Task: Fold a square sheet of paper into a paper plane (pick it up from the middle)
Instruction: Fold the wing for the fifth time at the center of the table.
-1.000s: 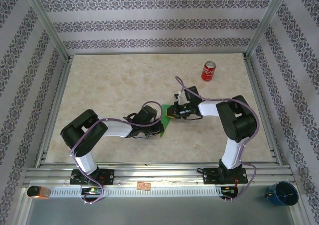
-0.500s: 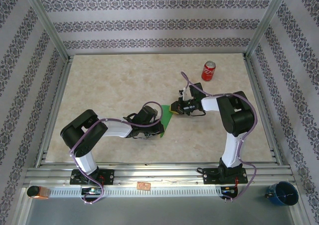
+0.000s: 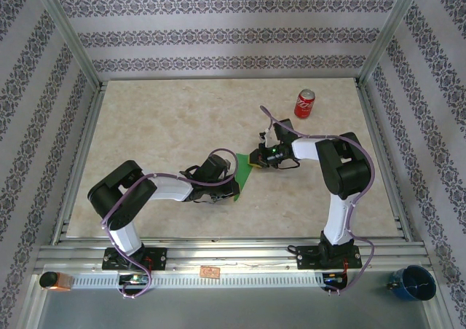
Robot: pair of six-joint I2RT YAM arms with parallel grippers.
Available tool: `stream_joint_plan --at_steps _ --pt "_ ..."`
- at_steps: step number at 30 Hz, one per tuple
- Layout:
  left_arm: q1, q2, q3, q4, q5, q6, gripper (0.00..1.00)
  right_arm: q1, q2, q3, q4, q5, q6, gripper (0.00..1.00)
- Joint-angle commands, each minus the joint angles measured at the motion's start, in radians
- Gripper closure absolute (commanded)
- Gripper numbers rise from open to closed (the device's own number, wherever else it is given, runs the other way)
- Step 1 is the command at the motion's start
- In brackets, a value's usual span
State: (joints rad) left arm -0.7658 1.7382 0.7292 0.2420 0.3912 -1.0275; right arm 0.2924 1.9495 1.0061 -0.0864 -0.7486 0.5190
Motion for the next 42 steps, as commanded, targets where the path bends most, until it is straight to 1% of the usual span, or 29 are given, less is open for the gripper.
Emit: stream_joint_plan --at_steps 1,4,6,11,15,20,24,29,34,39,42 --pt "-0.009 -0.031 -0.001 -0.068 0.004 0.021 1.0 -0.002 0.017 0.001 -0.127 0.124 -0.06 0.93" --pt "-0.009 -0.061 0.021 -0.059 0.018 0.021 0.96 -0.002 0.017 -0.001 -0.133 0.122 -0.065 0.93" --pt "-0.009 -0.085 0.045 -0.067 0.016 0.028 0.92 -0.002 0.019 -0.001 -0.139 0.123 -0.062 0.93" --pt "-0.001 -0.11 0.101 -0.07 -0.012 0.036 0.88 -0.002 0.017 -0.007 -0.132 0.112 -0.054 0.93" --pt "0.021 -0.042 0.181 -0.107 0.004 0.058 0.9 0.0 0.015 -0.011 -0.123 0.107 -0.043 0.93" --pt "0.038 0.07 0.294 -0.219 -0.023 0.102 0.94 0.001 0.009 -0.011 -0.119 0.099 -0.038 0.93" --pt "0.043 0.138 0.332 -0.251 -0.029 0.117 0.98 0.001 0.002 -0.011 -0.113 0.089 -0.03 0.93" --pt "0.043 0.189 0.314 -0.285 -0.043 0.129 1.0 0.003 -0.013 -0.006 -0.106 0.071 -0.016 0.93" --pt "0.043 0.171 0.241 -0.267 -0.048 0.122 1.0 0.001 -0.058 0.018 -0.124 0.063 -0.017 0.92" --pt "0.043 0.153 0.194 -0.254 -0.019 0.147 1.0 0.0 -0.168 0.009 -0.111 0.089 -0.021 0.91" --pt "0.042 0.144 0.178 -0.247 -0.01 0.151 1.0 0.016 -0.179 -0.001 -0.101 0.076 -0.031 0.92"
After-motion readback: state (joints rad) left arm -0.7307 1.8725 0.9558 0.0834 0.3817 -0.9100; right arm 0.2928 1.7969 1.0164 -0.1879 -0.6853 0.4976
